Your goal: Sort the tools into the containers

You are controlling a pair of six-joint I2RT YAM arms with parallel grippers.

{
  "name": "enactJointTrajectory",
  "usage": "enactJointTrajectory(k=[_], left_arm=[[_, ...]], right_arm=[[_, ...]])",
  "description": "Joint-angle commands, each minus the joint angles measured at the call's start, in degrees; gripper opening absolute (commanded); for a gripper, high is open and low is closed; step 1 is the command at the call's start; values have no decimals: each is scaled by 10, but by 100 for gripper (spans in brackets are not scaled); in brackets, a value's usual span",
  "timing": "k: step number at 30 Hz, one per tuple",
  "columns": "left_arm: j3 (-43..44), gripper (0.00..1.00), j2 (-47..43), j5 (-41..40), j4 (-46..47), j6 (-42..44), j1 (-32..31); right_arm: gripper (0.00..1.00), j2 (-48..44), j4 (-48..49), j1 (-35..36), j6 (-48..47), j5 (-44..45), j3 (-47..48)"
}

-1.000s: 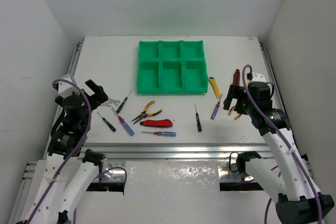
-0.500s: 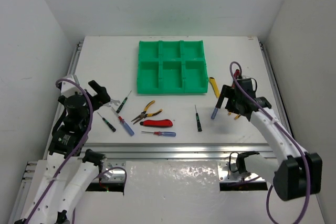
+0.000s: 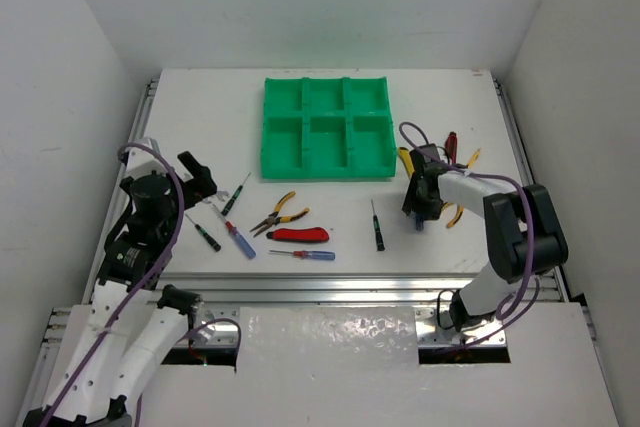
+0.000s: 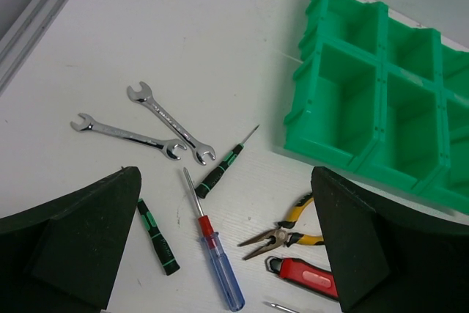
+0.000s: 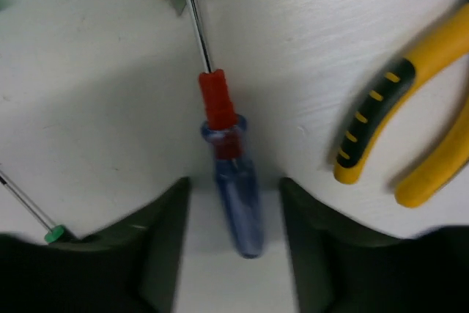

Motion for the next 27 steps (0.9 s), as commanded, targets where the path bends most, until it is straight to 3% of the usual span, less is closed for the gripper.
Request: enactJointTrajectory(k=[1, 8, 12, 17, 27], left_arm=[[-1, 100, 7, 13, 29, 10, -5], [-1, 100, 16, 25, 34, 14, -5], [-1, 100, 19, 29, 34, 15, -5], [-1, 100, 21, 33, 35, 17, -5], [-1, 100, 28, 39, 35, 20, -6]], right_arm=[[45, 18, 42, 10, 13, -12, 16], [7, -28, 61, 30, 26, -19, -23], [7, -85, 46, 47, 19, -9, -10], [6, -107, 106, 50, -26, -91, 22], [7, 94, 101, 61, -161, -113, 274]])
